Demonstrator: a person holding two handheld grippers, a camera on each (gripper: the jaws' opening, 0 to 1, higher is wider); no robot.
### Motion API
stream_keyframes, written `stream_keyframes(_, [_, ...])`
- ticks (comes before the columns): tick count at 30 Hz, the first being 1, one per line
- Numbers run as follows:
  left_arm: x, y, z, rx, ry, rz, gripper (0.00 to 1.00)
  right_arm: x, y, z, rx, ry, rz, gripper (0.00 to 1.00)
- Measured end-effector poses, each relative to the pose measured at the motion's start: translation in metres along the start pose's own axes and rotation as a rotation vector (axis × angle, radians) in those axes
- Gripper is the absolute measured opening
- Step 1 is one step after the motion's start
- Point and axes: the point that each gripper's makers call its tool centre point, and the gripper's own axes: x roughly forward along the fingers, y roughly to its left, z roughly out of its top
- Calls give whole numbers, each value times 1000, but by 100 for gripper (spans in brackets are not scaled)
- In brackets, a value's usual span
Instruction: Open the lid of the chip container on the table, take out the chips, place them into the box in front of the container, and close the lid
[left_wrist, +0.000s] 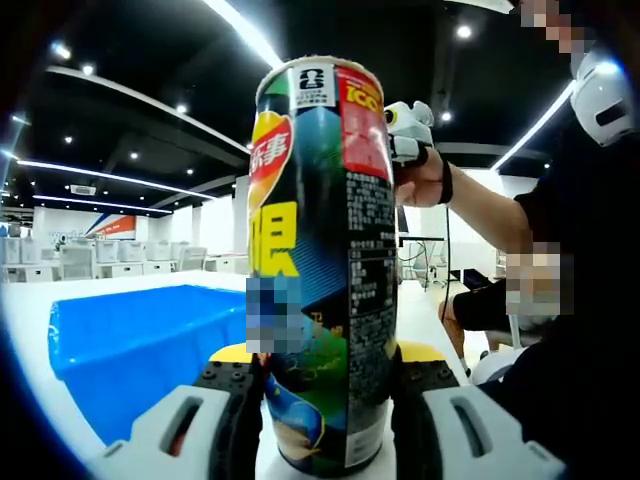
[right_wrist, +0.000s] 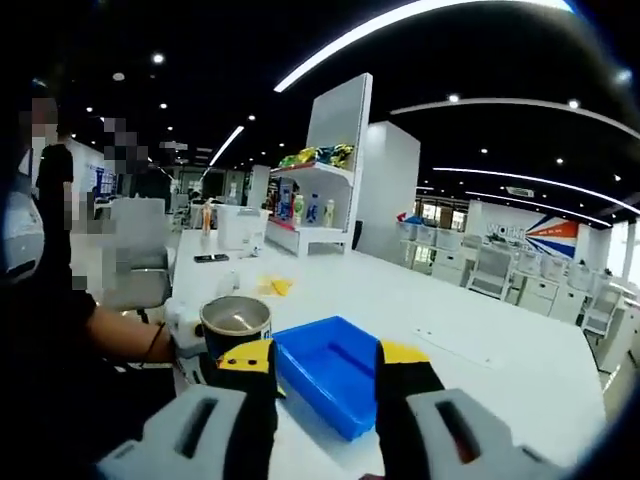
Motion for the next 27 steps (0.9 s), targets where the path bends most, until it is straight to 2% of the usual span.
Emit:
stream_keyframes(7, [0,0,0,1,-1,-1,51,16,16,9,-48,32,50,37])
stream_keyframes(14, [0,0,0,2,-1,-1,51,31,31,9,-96,83,94,36])
stream_keyframes(22, [0,-1,0,4,-2,-2,51,42,37,5,-153,176,121,33])
stream_keyframes(27, [-1,-1,0,5,-2,-3,51,45,37,2,-180,266,139,30])
